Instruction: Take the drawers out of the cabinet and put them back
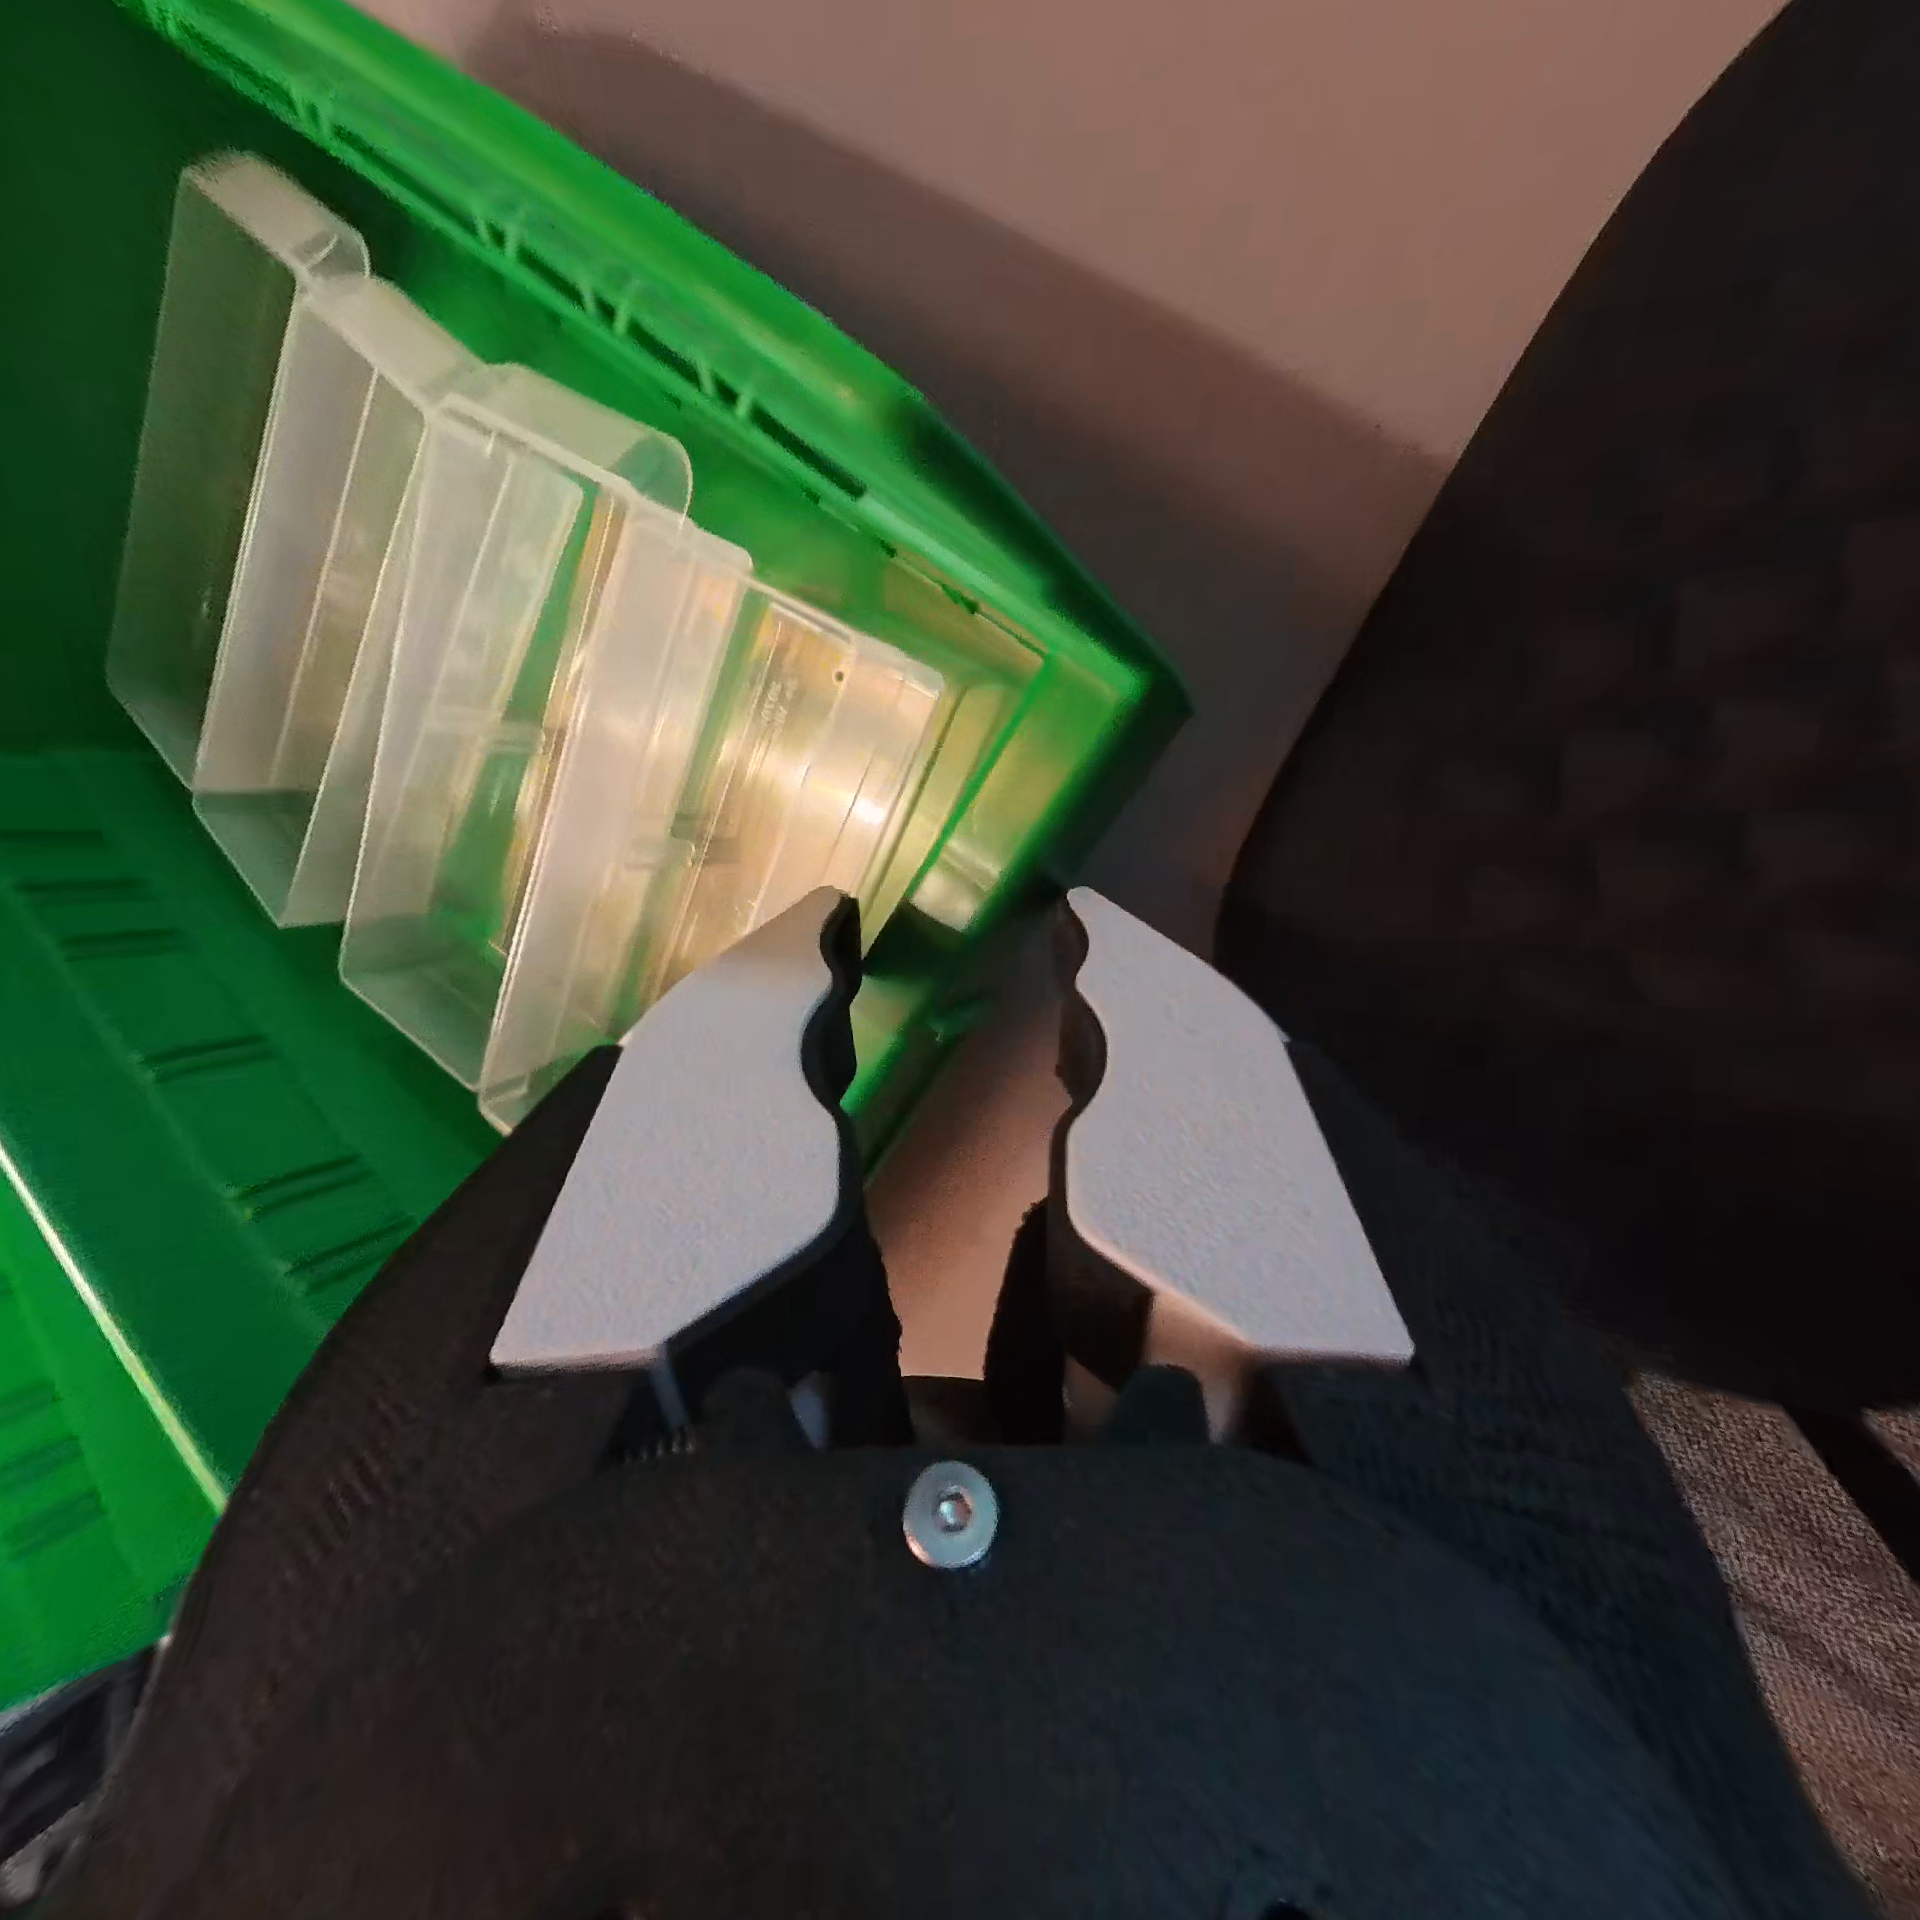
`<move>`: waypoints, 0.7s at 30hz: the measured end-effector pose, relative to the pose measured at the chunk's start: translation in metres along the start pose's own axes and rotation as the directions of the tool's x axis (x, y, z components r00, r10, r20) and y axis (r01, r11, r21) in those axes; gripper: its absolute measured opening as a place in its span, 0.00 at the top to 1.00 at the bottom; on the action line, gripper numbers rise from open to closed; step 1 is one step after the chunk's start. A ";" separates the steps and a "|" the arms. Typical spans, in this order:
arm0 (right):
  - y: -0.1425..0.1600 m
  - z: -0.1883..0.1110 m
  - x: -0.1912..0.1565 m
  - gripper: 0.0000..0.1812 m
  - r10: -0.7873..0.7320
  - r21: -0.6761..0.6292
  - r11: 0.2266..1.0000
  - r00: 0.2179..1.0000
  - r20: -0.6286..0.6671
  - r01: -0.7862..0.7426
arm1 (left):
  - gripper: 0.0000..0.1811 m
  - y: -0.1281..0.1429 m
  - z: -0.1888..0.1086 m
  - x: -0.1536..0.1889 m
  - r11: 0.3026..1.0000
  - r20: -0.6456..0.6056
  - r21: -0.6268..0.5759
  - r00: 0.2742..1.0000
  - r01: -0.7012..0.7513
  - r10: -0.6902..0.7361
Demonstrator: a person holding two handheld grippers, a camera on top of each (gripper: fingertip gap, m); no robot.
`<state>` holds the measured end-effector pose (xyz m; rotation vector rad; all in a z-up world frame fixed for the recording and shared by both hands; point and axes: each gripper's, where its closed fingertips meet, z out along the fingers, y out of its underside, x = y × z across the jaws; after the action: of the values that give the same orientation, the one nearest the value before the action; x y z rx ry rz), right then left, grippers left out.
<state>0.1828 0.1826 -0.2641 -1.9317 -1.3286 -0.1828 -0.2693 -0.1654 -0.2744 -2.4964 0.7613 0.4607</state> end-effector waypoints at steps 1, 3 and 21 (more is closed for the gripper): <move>0.007 -0.001 0.004 0.82 0.004 -0.017 1.000 1.000 0.005 -0.004 | 0.81 -0.005 0.002 0.001 1.000 0.005 -0.005 1.000 -0.007 0.007; 0.026 -0.005 0.016 0.83 -0.007 -0.067 0.998 1.000 -0.014 0.006 | 0.81 -0.016 0.007 0.004 1.000 0.013 -0.008 1.000 -0.025 0.025; 0.036 0.010 0.022 0.76 -0.115 -0.024 0.993 0.992 -0.046 0.114 | 0.77 -0.003 0.024 -0.006 0.999 0.058 0.010 0.997 -0.042 0.041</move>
<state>0.2200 0.1994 -0.2780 -1.8584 -1.4115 -0.2984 -0.2767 -0.1478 -0.2900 -2.4496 0.7921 0.5390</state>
